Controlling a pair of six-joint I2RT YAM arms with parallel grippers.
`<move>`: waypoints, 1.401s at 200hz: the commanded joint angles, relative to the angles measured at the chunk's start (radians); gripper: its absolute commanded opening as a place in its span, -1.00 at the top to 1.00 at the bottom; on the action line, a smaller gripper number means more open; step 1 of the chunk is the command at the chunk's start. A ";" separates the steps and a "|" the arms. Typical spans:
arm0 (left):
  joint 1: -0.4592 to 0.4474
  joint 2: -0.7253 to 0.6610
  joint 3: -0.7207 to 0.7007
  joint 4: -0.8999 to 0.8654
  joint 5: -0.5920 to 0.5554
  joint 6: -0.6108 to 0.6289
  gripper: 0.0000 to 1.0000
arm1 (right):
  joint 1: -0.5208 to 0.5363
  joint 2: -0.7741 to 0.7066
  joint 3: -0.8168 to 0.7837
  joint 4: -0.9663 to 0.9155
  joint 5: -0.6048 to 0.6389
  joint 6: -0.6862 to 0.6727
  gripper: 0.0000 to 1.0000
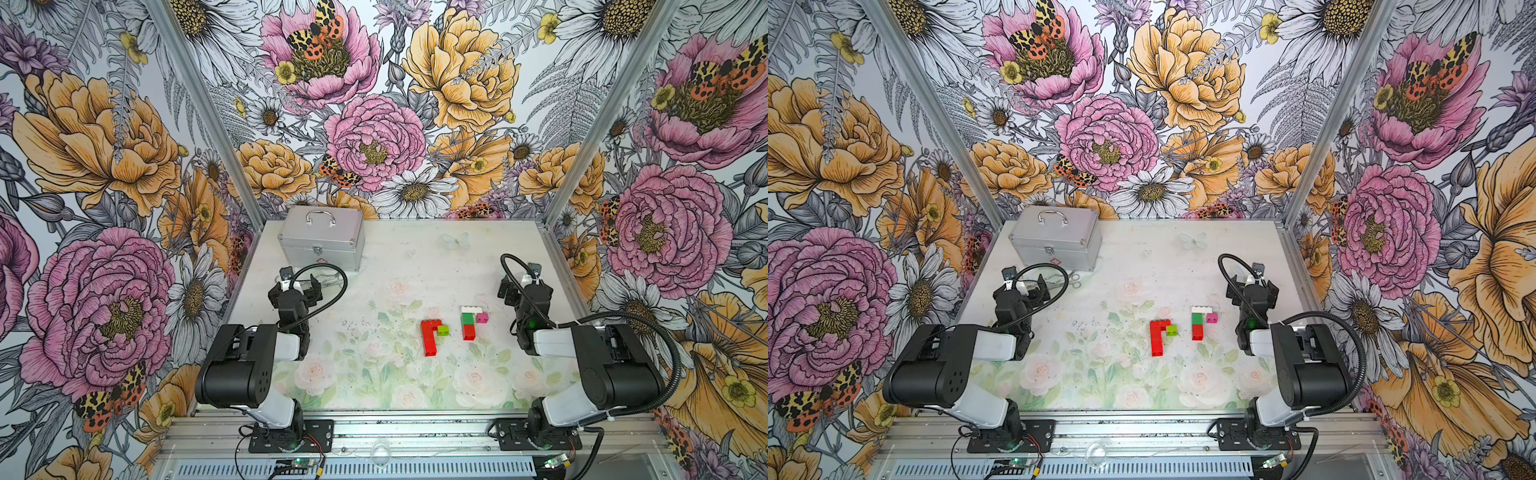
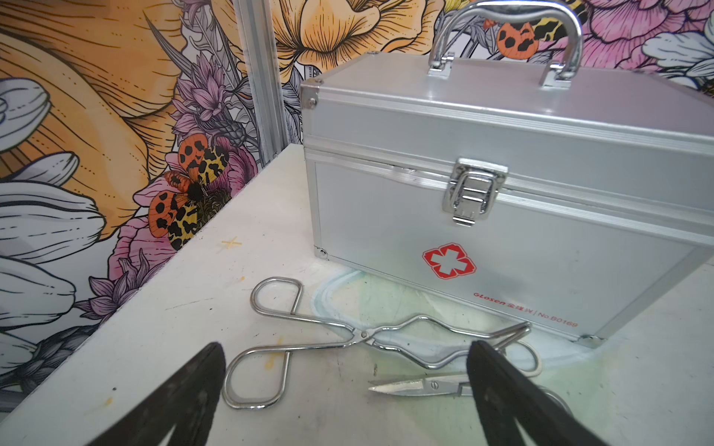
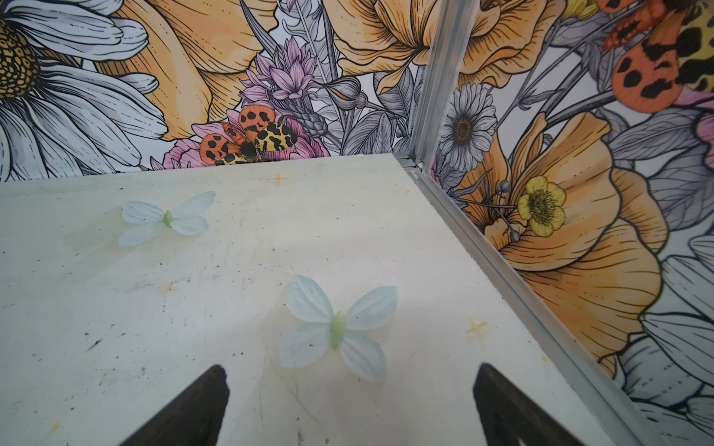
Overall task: Assemble the letter r with lego
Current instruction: Reset both arms
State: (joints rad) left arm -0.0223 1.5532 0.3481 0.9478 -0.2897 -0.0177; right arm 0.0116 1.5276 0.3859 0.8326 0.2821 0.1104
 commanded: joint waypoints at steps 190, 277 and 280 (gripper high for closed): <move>-0.005 -0.002 0.018 0.014 0.028 0.016 -0.98 | -0.001 0.000 -0.001 0.031 -0.016 0.000 -1.00; -0.004 0.001 0.017 0.024 0.030 0.017 -0.98 | -0.001 0.000 0.000 0.030 -0.017 -0.001 -1.00; -0.004 0.001 0.017 0.024 0.030 0.016 -0.98 | 0.000 0.000 0.000 0.031 -0.017 -0.001 -1.00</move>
State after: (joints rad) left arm -0.0231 1.5513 0.3546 0.9405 -0.2821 -0.0151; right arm 0.0116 1.5276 0.3859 0.8330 0.2821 0.1108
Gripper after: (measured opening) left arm 0.987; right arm 0.996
